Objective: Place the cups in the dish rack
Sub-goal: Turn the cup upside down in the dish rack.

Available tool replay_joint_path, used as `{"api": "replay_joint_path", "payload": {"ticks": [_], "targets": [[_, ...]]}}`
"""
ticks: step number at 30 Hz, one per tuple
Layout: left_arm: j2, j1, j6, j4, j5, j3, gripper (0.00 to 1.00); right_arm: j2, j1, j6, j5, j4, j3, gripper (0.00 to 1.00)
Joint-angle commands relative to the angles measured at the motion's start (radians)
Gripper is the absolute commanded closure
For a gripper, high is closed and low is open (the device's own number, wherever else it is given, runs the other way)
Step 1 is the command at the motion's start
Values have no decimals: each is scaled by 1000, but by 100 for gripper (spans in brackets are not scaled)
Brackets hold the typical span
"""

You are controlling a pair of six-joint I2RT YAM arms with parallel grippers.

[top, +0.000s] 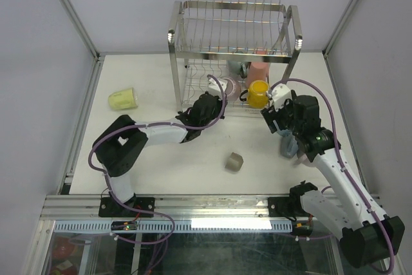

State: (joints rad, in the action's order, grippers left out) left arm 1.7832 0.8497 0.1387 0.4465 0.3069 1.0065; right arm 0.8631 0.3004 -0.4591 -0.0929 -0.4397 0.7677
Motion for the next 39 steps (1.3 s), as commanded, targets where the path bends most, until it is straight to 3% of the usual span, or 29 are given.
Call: {"api": "replay_joint_path", "payload": {"ticks": [1,39], "targets": [[21,-16,-25,97,28,110,100,-1,-4,74,147,144,-11,23],[372,-75,-86,-47,-32,512,98,11,-2,54,196,175,-28,23]]}}
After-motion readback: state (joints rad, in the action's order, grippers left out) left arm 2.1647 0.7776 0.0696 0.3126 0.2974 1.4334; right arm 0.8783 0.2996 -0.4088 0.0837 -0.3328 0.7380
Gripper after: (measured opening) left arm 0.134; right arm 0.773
